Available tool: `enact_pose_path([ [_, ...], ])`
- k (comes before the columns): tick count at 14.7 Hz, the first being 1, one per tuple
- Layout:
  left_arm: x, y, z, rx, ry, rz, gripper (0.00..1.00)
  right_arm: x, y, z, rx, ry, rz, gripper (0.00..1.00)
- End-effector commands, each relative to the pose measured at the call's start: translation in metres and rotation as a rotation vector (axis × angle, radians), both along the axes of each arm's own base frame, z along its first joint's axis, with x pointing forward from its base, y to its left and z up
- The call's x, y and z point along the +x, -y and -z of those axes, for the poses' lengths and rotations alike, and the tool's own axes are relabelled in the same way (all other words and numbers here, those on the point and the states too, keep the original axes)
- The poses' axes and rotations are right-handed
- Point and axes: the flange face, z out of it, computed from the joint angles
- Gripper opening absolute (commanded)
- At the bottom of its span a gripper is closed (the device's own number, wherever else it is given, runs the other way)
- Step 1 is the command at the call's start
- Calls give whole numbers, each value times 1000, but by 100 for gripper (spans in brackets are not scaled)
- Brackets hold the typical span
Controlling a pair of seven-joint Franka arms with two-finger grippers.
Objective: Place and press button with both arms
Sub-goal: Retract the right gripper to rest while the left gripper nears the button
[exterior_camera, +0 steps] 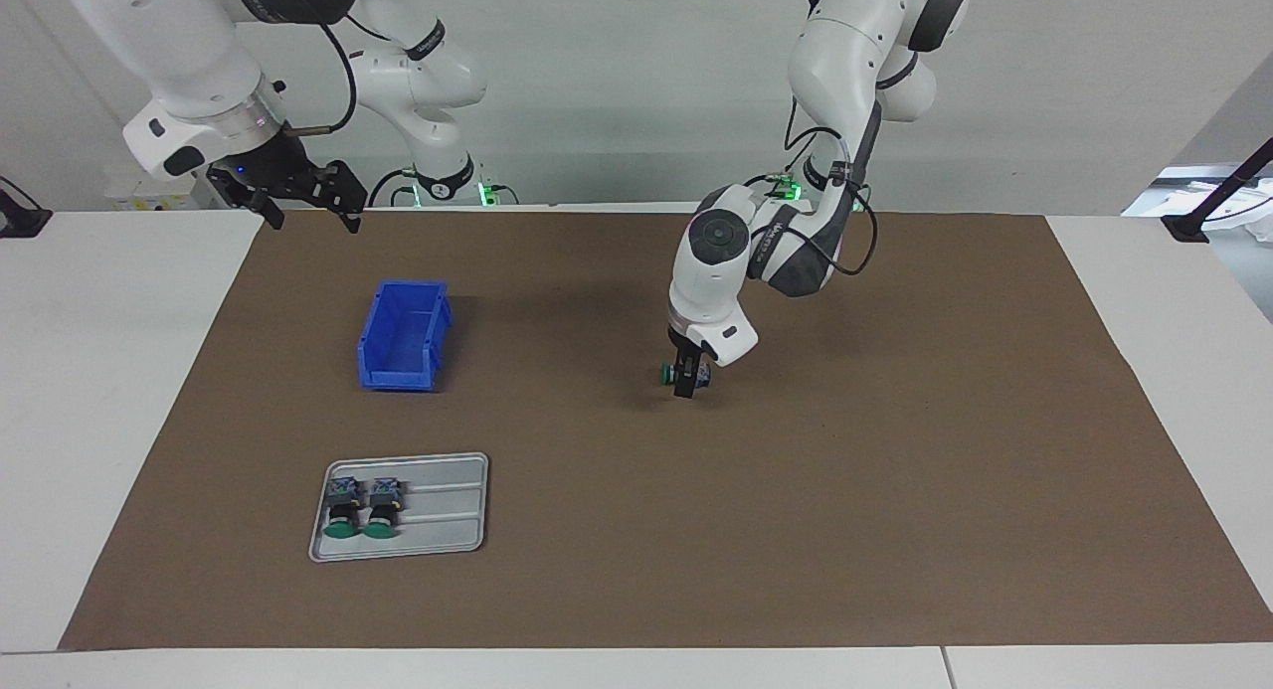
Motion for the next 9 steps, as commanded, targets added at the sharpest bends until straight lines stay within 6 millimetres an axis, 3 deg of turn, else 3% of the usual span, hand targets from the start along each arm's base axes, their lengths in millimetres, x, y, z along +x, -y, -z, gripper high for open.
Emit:
enact_pose_path([
  [1,1,8,13,2,12,-18,99,-3,16,3,-3,17,-11,99],
  [3,2,7,13,1,14,-42,91,-5,25,1,-13,20,3,99],
  [4,2,7,15,2,13,-44,83,-5,36,1,-11,21,15,99],
  [9,0,6,16,9,-2,-49,45,-11,49,4,9,5,29,99],
])
